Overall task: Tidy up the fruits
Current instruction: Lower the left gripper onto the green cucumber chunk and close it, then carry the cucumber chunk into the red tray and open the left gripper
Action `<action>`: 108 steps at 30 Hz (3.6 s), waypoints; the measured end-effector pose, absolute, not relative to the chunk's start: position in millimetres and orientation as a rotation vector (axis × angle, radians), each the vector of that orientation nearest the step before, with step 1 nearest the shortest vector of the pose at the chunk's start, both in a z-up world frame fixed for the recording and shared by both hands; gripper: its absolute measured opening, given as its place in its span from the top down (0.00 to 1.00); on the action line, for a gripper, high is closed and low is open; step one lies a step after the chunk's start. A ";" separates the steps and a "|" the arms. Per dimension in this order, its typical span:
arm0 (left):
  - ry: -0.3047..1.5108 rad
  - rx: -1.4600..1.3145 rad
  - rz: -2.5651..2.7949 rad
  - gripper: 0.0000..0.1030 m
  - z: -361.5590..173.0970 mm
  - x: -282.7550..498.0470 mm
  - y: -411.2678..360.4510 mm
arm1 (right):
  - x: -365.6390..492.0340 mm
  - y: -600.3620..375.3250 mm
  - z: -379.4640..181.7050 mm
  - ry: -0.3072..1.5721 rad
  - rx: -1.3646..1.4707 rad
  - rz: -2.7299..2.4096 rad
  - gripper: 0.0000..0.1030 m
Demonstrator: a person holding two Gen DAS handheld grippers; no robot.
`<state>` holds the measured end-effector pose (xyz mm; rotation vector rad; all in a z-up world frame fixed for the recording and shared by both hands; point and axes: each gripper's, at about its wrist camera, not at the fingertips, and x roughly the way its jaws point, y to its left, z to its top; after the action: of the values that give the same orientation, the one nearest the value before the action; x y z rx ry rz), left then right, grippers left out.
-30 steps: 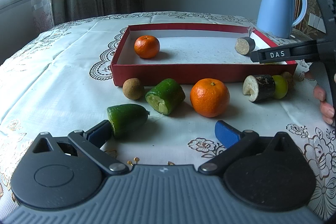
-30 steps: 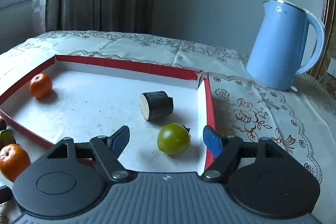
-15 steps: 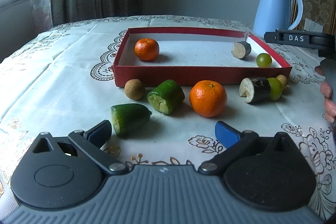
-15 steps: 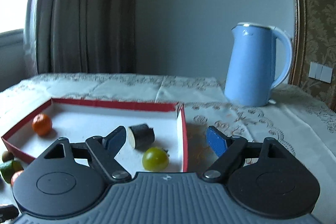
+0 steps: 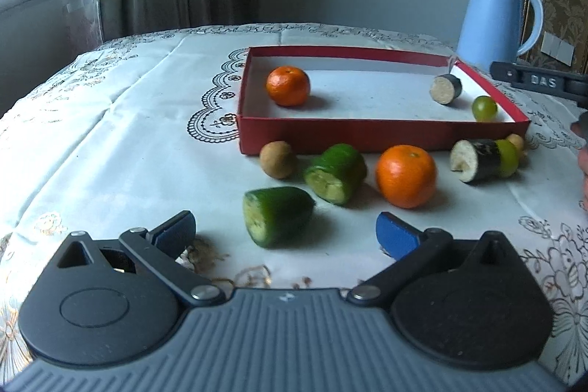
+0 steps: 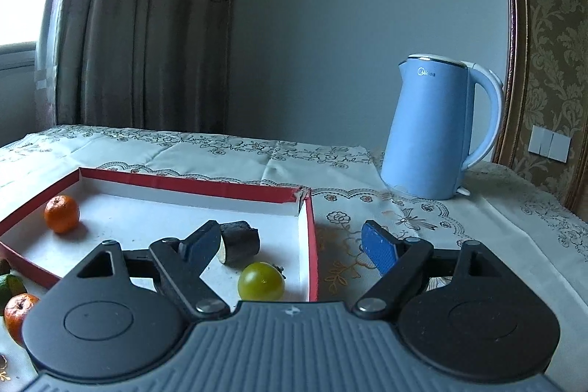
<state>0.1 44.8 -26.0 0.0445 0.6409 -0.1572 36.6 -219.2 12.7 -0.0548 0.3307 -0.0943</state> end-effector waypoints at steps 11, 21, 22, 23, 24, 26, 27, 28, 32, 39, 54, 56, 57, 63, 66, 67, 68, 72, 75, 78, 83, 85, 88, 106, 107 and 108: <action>0.626 0.077 -0.217 0.09 -28.1 8.7 51.0 | 39.5 -216.7 9.2 0.340 -0.073 -0.104 0.18; 0.609 0.081 -0.250 0.21 -27.3 5.9 48.6 | 40.8 -216.9 7.9 0.348 -0.078 -0.105 0.18; 0.607 0.083 -0.254 0.23 -27.2 5.4 48.1 | 41.0 -216.7 7.9 0.349 -0.079 -0.105 0.18; 0.605 0.081 -0.259 0.26 -27.1 4.8 47.9 | 41.2 -216.7 7.7 0.350 -0.079 -0.106 0.18; 0.604 0.081 -0.264 0.27 -27.0 4.4 48.0 | 41.4 -216.7 7.7 0.350 -0.080 -0.106 0.18; 0.597 0.087 -0.270 0.36 -26.7 2.6 46.9 | 41.5 -216.9 7.6 0.351 -0.079 -0.106 0.18; 0.595 0.088 -0.275 0.38 -26.6 1.9 46.2 | 41.6 -216.8 7.6 0.351 -0.080 -0.106 0.18; 0.592 0.092 -0.276 0.41 -26.5 0.9 45.2 | 41.8 -216.9 7.3 0.353 -0.080 -0.106 0.18; 0.584 0.091 -0.277 0.57 -26.2 -1.3 44.3 | 42.3 -217.1 7.0 0.354 -0.080 -0.106 0.18; 0.571 0.099 -0.262 0.63 -26.3 -4.7 41.6 | 41.2 -217.5 7.4 0.345 -0.078 -0.116 0.18; 0.543 0.055 -0.246 0.63 -1.7 -10.1 47.6 | 38.6 -224.2 12.4 0.315 -0.058 -0.176 0.17; 0.529 0.055 -0.251 0.63 3.5 -8.1 46.4 | 39.5 -226.3 12.3 0.316 -0.053 -0.197 0.14; 0.524 0.056 -0.253 0.63 5.8 -6.9 45.3 | 40.1 -227.9 12.3 0.319 -0.048 -0.207 0.13; 0.496 0.049 -0.254 0.63 16.0 7.5 35.7 | 39.9 -240.3 14.9 0.317 0.017 -0.241 0.12; 0.490 0.038 -0.258 0.63 19.7 19.2 31.1 | 41.0 -245.5 15.1 0.323 0.041 -0.257 0.12; 0.490 0.033 -0.256 0.63 20.7 24.3 29.4 | 41.9 -247.2 14.9 0.330 0.048 -0.263 0.12; 0.488 0.032 -0.255 0.63 21.3 29.2 27.7 | 43.2 -248.9 14.5 0.338 0.055 -0.268 0.12; 0.496 0.031 -0.245 0.63 20.2 49.0 21.2 | 48.0 -255.5 11.3 0.379 0.087 -0.273 0.12; 0.510 0.025 -0.243 0.63 18.9 62.3 16.9 | 48.2 -259.7 10.6 0.385 0.113 -0.282 0.12; 0.517 0.021 -0.245 0.63 18.1 73.6 8.8 | 47.8 -261.5 10.4 0.384 0.126 -0.284 0.12; 0.541 0.035 -0.253 0.63 16.8 93.3 -12.6 | 50.2 -259.3 8.3 0.397 0.110 -0.288 0.12; 0.552 0.042 -0.254 0.63 15.8 100.3 -20.3 | 51.3 -259.3 7.7 0.399 0.108 -0.288 0.12; 0.559 0.049 -0.249 0.63 13.4 108.1 -27.6 | 51.8 -258.6 7.1 0.402 0.105 -0.287 0.12; 0.669 0.051 -0.193 0.63 -9.6 138.6 -29.9 | 53.4 -256.0 7.5 0.409 0.099 -0.263 0.12; 0.667 0.058 -0.192 0.63 -9.8 138.0 -30.7 | 53.5 -256.0 7.5 0.409 0.099 -0.261 0.12; 0.665 0.066 -0.191 0.63 -10.1 137.4 -31.5 | 53.5 -256.0 7.4 0.409 0.099 -0.260 0.12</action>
<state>137.4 -31.5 -10.1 0.0656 0.6650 -0.1906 53.5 -256.0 7.4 0.0993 0.4088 -0.2604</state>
